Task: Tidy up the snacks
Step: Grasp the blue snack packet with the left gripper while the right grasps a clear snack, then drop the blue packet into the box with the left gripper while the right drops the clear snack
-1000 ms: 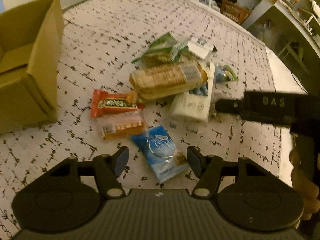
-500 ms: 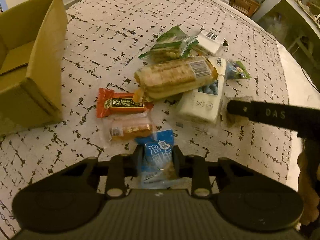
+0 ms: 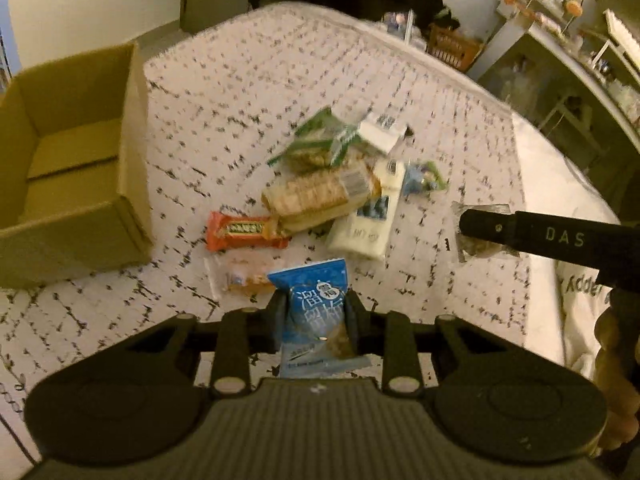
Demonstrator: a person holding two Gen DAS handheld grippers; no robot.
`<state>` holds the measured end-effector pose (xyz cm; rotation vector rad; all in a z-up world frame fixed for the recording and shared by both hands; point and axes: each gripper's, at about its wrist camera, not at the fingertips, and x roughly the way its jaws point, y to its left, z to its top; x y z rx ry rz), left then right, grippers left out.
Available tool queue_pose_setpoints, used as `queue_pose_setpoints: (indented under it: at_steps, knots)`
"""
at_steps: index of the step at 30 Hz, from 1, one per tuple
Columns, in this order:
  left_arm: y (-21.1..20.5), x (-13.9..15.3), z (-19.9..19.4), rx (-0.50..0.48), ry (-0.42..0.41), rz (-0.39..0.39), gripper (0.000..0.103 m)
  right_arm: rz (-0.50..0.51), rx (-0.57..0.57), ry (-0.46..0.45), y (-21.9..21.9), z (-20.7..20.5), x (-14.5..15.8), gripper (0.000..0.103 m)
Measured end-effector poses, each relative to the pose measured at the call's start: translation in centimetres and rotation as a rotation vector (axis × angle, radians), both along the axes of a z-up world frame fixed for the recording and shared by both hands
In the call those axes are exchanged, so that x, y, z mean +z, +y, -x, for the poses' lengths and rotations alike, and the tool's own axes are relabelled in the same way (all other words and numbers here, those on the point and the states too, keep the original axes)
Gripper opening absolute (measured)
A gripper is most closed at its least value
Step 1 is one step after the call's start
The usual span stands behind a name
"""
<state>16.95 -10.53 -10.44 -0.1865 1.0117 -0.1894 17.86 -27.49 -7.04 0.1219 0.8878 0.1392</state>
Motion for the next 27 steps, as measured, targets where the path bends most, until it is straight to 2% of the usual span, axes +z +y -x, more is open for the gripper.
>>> queue_pose_setpoints:
  at_steps: [5, 18, 27]
  knots:
    - [1.8, 2.1, 1.3, 0.032, -0.055, 0.0, 0.029, -0.003, 0.023, -0.037, 2.0, 0.9, 1.5, 0.034]
    - [6.8, 5.5, 3.7, 0.11, -0.153, 0.016, 0.029, -0.003, 0.095, -0.127, 7.5, 3.0, 4.7, 0.034]
    - [10.2, 6.6, 4.6, 0.161, -0.196, 0.027, 0.029, -0.032, 0.11, -0.155, 10.8, 2.9, 5.0, 0.034]
